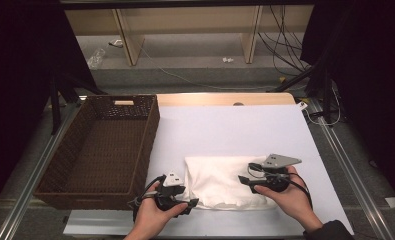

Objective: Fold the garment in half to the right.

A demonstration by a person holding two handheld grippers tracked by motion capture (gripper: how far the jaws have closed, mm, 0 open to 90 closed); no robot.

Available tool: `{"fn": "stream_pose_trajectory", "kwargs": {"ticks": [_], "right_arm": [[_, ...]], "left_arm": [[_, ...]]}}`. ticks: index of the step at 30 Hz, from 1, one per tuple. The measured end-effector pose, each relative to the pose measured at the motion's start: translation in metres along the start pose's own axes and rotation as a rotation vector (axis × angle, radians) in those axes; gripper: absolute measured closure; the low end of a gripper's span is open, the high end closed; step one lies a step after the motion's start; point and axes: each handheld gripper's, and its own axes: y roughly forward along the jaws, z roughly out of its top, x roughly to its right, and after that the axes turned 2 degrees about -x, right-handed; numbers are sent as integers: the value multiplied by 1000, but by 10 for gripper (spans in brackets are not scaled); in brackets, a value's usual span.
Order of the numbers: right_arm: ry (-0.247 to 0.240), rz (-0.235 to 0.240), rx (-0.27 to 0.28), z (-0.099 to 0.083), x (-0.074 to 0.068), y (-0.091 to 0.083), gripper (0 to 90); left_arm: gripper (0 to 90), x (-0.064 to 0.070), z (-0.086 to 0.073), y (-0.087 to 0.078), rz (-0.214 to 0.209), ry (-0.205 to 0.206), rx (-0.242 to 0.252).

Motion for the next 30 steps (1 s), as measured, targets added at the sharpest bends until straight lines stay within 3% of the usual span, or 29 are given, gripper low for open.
{"fn": "stream_pose_trajectory", "kwargs": {"ticks": [11,20,25,28,30], "right_arm": [[-55,67,-48,38,-15,49,381],[-98,104,-73,66,-28,84,380],[-97,113,-99,75,-30,101,378],[-99,117,-116,78,-32,111,378],[-95,124,-130,79,-33,116,378]], "left_arm": [[342,-5,3,7,6,-54,-11],[351,-14,5,15,78,-98,-25],[326,-16,7,19,76,-128,-19],[323,-15,8,20,87,-125,-18],[335,-13,7,21,103,-102,-19]]}}
